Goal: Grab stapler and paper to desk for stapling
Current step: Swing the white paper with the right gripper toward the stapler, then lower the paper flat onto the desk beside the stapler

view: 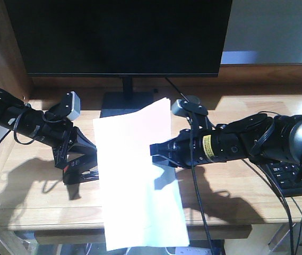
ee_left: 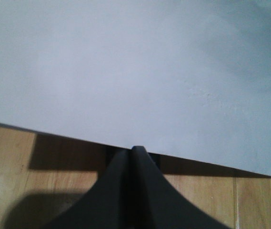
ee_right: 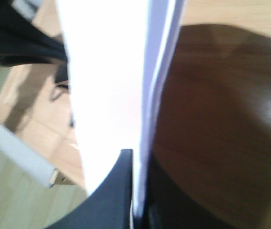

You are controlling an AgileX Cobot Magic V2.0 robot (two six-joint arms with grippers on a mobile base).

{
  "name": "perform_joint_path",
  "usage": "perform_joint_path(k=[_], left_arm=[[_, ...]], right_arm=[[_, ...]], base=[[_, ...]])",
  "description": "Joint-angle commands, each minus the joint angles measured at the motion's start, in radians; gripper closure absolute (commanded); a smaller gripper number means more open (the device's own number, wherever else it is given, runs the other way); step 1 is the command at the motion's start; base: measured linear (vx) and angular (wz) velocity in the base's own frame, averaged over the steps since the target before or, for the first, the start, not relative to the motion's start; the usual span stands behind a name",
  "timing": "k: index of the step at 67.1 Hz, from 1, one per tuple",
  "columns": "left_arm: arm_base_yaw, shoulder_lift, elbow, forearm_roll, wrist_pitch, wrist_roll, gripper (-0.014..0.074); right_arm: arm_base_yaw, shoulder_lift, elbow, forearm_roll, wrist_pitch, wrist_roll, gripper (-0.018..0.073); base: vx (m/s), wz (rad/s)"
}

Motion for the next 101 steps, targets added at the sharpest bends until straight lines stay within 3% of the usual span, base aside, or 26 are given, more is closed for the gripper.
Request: perform_joint_path(k=[1, 45, 73, 89, 101], left_arm=[[-0.005, -0.053, -0.023, -0.056, 0.035, -0.009, 0.0603], [-0.005, -0.053, -0.023, -0.056, 0.035, -0.009, 0.0603], [-0.005, -0.053, -0.023, -0.056, 0.035, -0.009, 0.0603], [-0.005, -0.053, -0.023, -0.056, 0.035, -0.009, 0.0603], [-0.005, -0.053, -0.023, -0.056, 0.035, -0.009, 0.0603]], right_arm=[[-0.007, -0.039, 0.002, -0.007, 0.064, -0.006, 0.0561], [-0.006, -0.023, 0.009, 0.027, 0.171, -0.006, 0.0561], [-0.006, -0.015, 0.009, 0.032, 0.137, -0.048, 0.0561], [-0.006, -0.016, 0.009, 0.095, 0.049, -0.095, 0.0561], [-0.006, -0.052, 0.009, 0.206, 0.015, -0.185, 0.0561]], base=[[0.00, 0.00], [0.00, 0.00], [0.00, 0.00], [0.00, 0.00], [0.00, 0.00]])
